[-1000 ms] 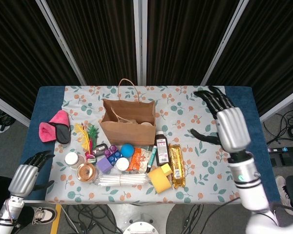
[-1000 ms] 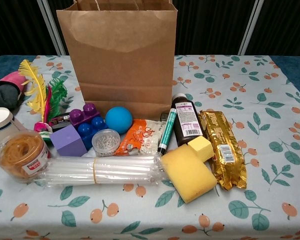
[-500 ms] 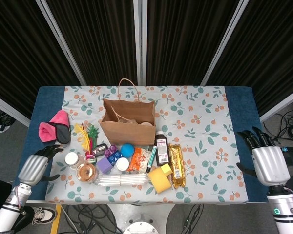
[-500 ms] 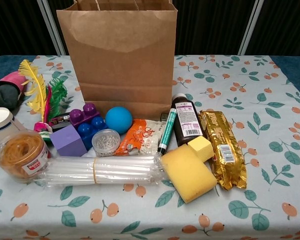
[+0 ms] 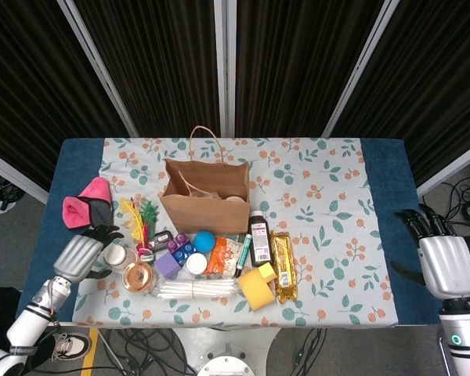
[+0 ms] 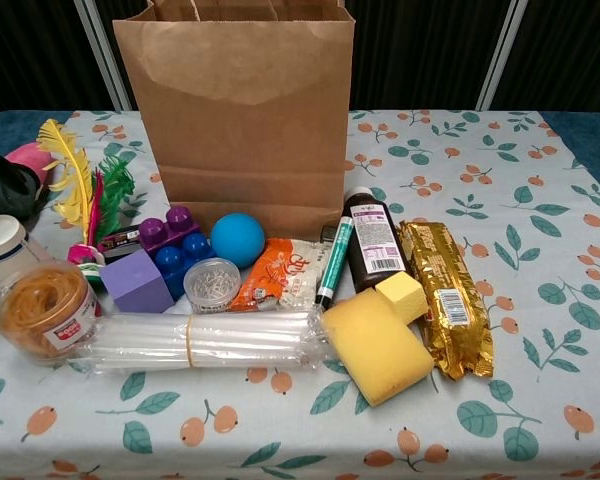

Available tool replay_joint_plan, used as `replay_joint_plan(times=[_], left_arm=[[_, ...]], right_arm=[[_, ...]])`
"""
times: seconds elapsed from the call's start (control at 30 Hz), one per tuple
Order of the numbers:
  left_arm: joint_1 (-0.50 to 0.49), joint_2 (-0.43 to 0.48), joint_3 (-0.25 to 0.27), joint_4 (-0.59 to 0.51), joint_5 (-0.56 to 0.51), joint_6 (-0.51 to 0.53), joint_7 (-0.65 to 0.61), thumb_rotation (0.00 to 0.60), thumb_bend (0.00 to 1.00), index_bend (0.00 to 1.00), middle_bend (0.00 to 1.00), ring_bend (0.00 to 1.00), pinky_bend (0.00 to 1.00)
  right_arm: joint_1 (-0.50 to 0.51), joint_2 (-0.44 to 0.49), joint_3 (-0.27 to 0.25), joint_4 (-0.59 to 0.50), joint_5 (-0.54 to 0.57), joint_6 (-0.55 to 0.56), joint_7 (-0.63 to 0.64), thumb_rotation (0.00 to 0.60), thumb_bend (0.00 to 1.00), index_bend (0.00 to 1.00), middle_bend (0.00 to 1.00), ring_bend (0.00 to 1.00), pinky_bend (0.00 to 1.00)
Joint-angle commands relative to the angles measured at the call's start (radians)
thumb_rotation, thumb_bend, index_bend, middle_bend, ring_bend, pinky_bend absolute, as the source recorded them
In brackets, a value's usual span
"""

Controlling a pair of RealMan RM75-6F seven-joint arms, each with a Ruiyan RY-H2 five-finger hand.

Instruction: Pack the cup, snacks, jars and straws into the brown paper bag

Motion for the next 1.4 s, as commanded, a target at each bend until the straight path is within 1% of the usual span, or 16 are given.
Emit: replay_joint_plan(times=[0.03, 0.2, 0.37, 0.57, 0.83, 1.03, 1.23, 1.4], left_arm=[[0.0, -0.003, 0.004, 0.005, 0.001, 0.008, -0.004, 0.6, 0.21, 0.36, 0.34, 0.24, 0.36], [0.005, -0.014, 0.019, 0.015, 0.009, 0.023, -0.016, 0.6, 0.23, 0.39, 0.36, 0.26, 0.37], [0.0, -0.027, 0.027, 0.024, 0.022, 0.032, -0.024, 0.6, 0.23, 0.39, 0.36, 0.27, 0.38], [-0.013, -0.044, 0.033, 0.045, 0.017, 0.014, -0.026, 0.6, 0.24, 0.39, 0.36, 0.27, 0.38], [-0.022, -0.063, 0.034, 0.067, 0.01, 0.011, -0.029, 0.6, 0.29, 0.41, 0.41, 0.36, 0.47], [-0.027, -0.068, 0.031, 0.068, 0.011, 0.022, -0.028, 0.6, 0.32, 0.47, 0.46, 0.42, 0.52], [-0.032, -0.04, 0.025, 0.024, 0.007, 0.033, -0.022, 0.6, 0.34, 0.49, 0.49, 0.44, 0.55], [-0.041, 0.022, 0.004, -0.049, -0.004, 0.045, -0.003, 0.6, 0.34, 0.49, 0.49, 0.45, 0.55]], right_arm=[[-0.002, 0.001, 0.004, 0.002, 0.004, -0.002, 0.005, 0.6, 0.0, 0.23, 0.21, 0.09, 0.2], [-0.005, 0.0, 0.013, 0.006, 0.016, -0.006, 0.012, 0.6, 0.0, 0.23, 0.22, 0.1, 0.2], [-0.009, -0.004, 0.016, 0.015, 0.03, -0.012, 0.013, 0.6, 0.0, 0.23, 0.22, 0.1, 0.2], [-0.012, -0.011, 0.017, 0.031, 0.049, -0.027, 0.018, 0.6, 0.0, 0.24, 0.22, 0.1, 0.2], [-0.014, -0.013, 0.023, 0.042, 0.062, -0.038, 0.033, 0.6, 0.0, 0.24, 0.22, 0.1, 0.19], [-0.016, -0.013, 0.029, 0.047, 0.065, -0.041, 0.044, 0.6, 0.0, 0.24, 0.22, 0.1, 0.2], [-0.02, -0.004, 0.035, 0.04, 0.063, -0.036, 0.054, 0.6, 0.0, 0.24, 0.22, 0.1, 0.2], [-0.029, 0.012, 0.043, 0.026, 0.048, -0.017, 0.08, 0.6, 0.0, 0.24, 0.22, 0.1, 0.2]])
